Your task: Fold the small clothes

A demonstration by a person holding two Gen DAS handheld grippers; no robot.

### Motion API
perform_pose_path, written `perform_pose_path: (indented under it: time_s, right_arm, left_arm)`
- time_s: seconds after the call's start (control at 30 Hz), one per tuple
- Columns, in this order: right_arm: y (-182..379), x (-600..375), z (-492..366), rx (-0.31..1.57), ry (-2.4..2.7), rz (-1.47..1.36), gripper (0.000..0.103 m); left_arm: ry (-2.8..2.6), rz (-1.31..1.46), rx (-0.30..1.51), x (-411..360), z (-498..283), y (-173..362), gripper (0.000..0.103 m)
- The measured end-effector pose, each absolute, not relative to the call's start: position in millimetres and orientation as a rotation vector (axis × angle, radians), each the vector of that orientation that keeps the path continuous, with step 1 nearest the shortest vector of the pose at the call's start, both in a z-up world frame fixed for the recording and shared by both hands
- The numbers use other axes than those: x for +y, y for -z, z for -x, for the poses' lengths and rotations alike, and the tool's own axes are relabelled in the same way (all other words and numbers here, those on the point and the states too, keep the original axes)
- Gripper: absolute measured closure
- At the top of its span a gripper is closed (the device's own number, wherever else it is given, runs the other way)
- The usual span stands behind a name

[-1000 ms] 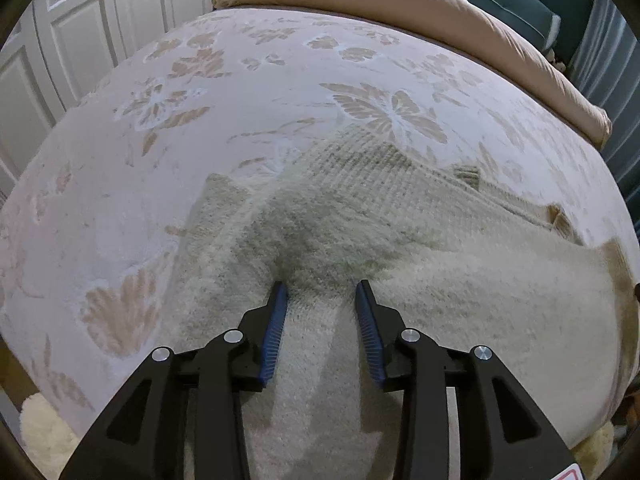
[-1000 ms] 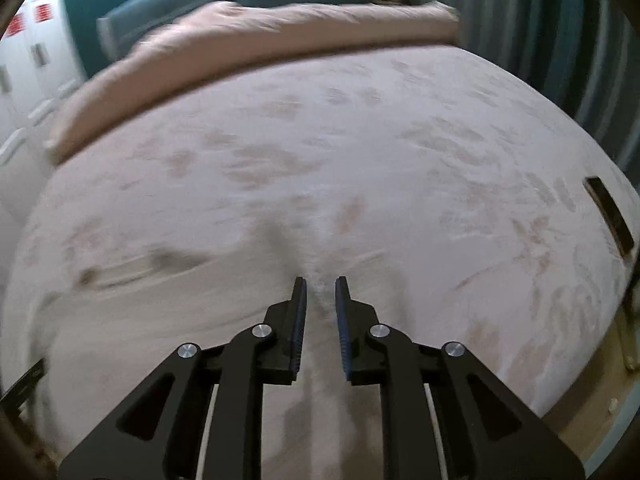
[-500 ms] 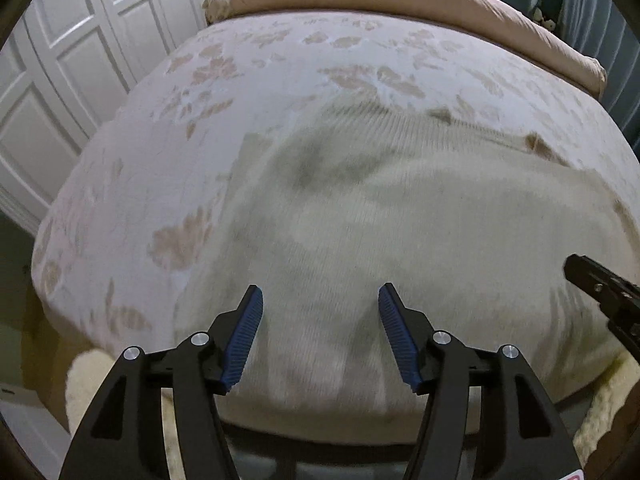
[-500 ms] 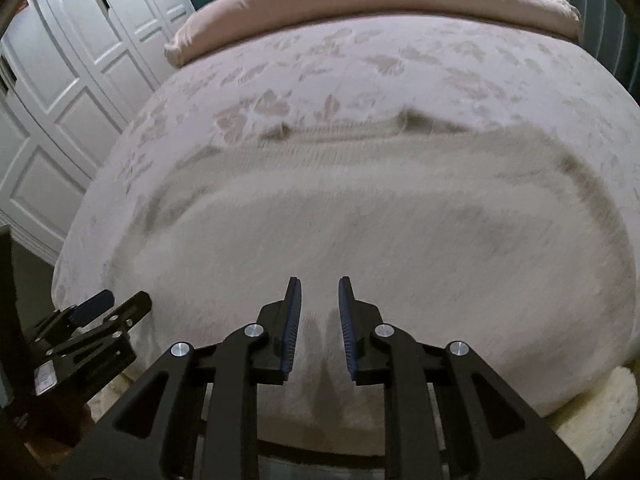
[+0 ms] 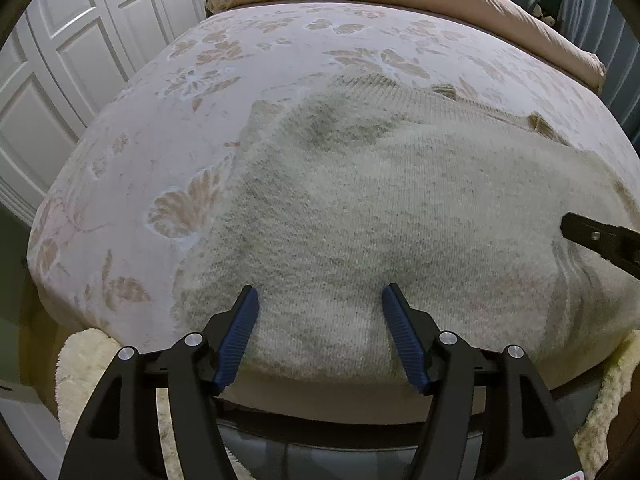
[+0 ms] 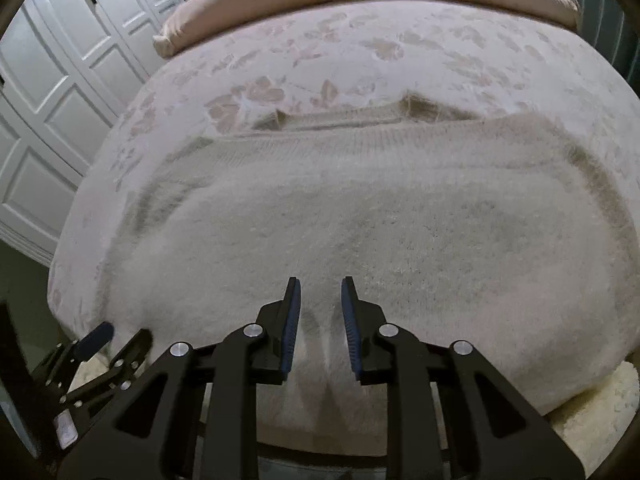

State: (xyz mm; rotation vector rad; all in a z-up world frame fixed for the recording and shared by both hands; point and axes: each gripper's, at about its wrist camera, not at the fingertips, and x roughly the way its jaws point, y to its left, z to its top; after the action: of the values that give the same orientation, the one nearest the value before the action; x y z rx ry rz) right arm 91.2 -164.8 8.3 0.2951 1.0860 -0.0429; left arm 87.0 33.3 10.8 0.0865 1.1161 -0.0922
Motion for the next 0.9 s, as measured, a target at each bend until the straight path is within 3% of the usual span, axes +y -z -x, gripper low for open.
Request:
perform_pose_path:
  time_s: [0.1, 0.47, 0.7, 0.9]
  right_arm:
    - [7.1, -162.3, -91.2, 1.107, 0.041, -0.292, 0.082]
    - [-26.2, -179.9, -132.5, 1.049, 0.045, -0.356, 0.079]
    - [16.8, -176.3, -174.0, 1.12, 0.061, -0.294, 0.079]
    - [-9.0, -177.9, -153.3, 1.075, 0.068, -0.328, 0.078]
  left_arm:
    - [0.095, -0.089, 1.114, 32.6, -85.7, -9.4, 0.038]
    - [0.139, -0.064, 1.077, 46.2, -77.7, -2.5, 0.034]
    - [0.141, -0.076, 1.053, 46.3, -71.7, 0.9, 0.034]
    - [0.164, 0.11, 1.032, 72.6, -66.8, -20.9, 0.035]
